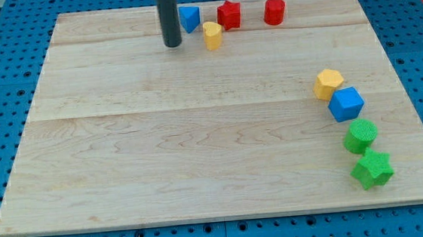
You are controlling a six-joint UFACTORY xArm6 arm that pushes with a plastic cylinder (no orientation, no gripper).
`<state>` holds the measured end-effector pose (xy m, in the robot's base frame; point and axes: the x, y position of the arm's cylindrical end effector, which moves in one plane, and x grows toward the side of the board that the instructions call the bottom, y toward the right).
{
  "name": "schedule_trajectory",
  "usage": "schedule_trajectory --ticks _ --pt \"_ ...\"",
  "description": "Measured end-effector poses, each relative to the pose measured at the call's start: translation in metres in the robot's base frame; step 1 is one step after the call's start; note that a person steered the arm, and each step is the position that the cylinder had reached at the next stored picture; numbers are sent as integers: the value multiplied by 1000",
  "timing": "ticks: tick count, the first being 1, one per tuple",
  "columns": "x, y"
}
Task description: Slide the hexagon diagonally to the heart
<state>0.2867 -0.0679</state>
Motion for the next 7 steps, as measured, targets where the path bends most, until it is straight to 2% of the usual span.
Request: schedule_trajectory --ticks 1,2,4,5,6,7 --pt "-20 57" --pt "-11 83" --pt "4 88" --pt "29 37" --pt "73 71" --pt "57 167"
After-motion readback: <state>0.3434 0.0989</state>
